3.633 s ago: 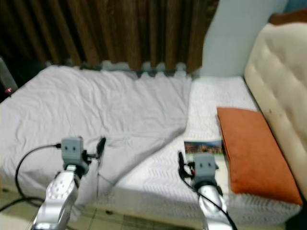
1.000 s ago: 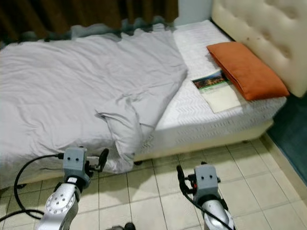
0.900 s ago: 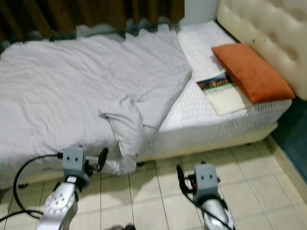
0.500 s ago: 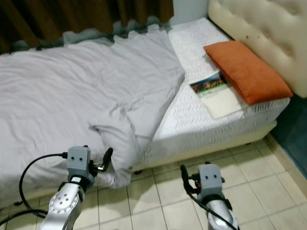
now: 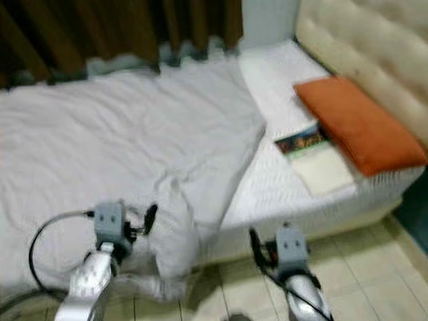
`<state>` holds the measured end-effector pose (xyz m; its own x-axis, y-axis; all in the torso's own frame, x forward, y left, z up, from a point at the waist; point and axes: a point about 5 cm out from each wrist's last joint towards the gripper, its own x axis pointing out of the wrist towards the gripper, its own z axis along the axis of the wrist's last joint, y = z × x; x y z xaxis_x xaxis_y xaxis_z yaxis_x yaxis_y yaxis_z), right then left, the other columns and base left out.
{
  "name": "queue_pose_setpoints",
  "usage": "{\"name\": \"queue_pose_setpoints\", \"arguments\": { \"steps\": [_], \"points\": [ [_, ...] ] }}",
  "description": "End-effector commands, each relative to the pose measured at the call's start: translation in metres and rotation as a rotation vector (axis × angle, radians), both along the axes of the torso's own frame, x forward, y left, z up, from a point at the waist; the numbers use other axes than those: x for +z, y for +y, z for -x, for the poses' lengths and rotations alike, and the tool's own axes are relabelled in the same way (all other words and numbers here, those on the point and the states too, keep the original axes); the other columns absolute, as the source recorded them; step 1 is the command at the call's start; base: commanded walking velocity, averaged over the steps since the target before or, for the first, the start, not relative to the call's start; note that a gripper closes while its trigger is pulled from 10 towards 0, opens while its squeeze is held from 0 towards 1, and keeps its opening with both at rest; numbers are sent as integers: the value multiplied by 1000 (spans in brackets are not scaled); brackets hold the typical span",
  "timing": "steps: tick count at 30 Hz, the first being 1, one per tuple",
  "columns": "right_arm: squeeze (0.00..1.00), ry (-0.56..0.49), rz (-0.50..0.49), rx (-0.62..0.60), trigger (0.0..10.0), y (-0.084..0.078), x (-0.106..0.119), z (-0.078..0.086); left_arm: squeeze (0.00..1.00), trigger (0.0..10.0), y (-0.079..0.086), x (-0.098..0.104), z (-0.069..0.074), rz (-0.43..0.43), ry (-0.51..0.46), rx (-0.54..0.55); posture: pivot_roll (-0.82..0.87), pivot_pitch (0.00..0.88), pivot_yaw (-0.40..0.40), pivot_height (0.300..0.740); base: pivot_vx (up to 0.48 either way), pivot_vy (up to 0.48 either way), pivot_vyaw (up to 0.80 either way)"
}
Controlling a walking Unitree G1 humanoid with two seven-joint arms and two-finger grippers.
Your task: Clean up the room
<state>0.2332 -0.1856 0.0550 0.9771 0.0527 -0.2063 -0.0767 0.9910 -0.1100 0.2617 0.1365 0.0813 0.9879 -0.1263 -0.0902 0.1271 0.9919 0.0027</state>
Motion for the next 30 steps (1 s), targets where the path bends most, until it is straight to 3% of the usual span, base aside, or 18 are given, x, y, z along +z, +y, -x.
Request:
{"name": "queue_pose_setpoints", "arguments": {
  "steps": [1,4,8,9,11,13,15,17,18,21,24,25,26,30],
  "points": [
    [0,-1,-16,20,10000,8,0,0,0,10000,10,-4,0,-10,24,33,-88,177,34,740,458,0,0],
    [0,-1,-16,22,10000,8,0,0,0,10000,8,-5,-1,-7,30,27,-90,172,34,740,455,0,0],
    [0,3,-13,30,10000,8,0,0,0,10000,9,-12,-7,72,94,68,-101,173,27,740,457,0,0],
    [0,12,-5,41,10000,7,0,2,0,10000,12,-21,-11,131,158,105,-112,179,20,740,458,0,0],
    [0,18,-1,47,10000,6,0,4,0,10000,14,-26,-13,156,186,119,-123,189,9,740,456,0,0],
    [0,53,9,63,10000,3,-2,11,0,10000,18,-42,-24,195,272,145,-144,226,-16,740,456,0,0],
    [0,95,16,65,10000,-4,0,30,0,10000,33,-64,-34,200,394,236,-194,318,-62,740,0,0,0],
    [0,104,19,66,10000,-6,2,36,0,10000,37,-68,-36,211,421,267,-204,332,-68,740,0,0,0],
    [0,129,25,65,10000,-9,0,45,0,10000,45,-69,-40,183,433,309,-233,384,-89,740,0,0,0],
    [0,184,47,70,10000,-18,6,77,0,10000,57,-58,-54,224,402,382,-298,497,-122,740,0,0,0],
    [0,211,52,67,10000,-18,9,94,0,10000,60,-52,-61,285,386,418,-337,547,-133,740,0,0,0],
    [0,247,42,63,10000,-13,12,111,0,10000,64,-44,-69,337,366,449,-364,580,-139,740,0,0,0],
    [0,247,42,63,10000,-13,12,111,0,10000,64,-44,-69,337,366,449,-364,580,-139,740,0,0,0],
    [0,286,27,78,10000,1,18,133,0,10000,66,-36,-77,488,335,493,-370,602,-117,740,0,0,0]
  ]
}}
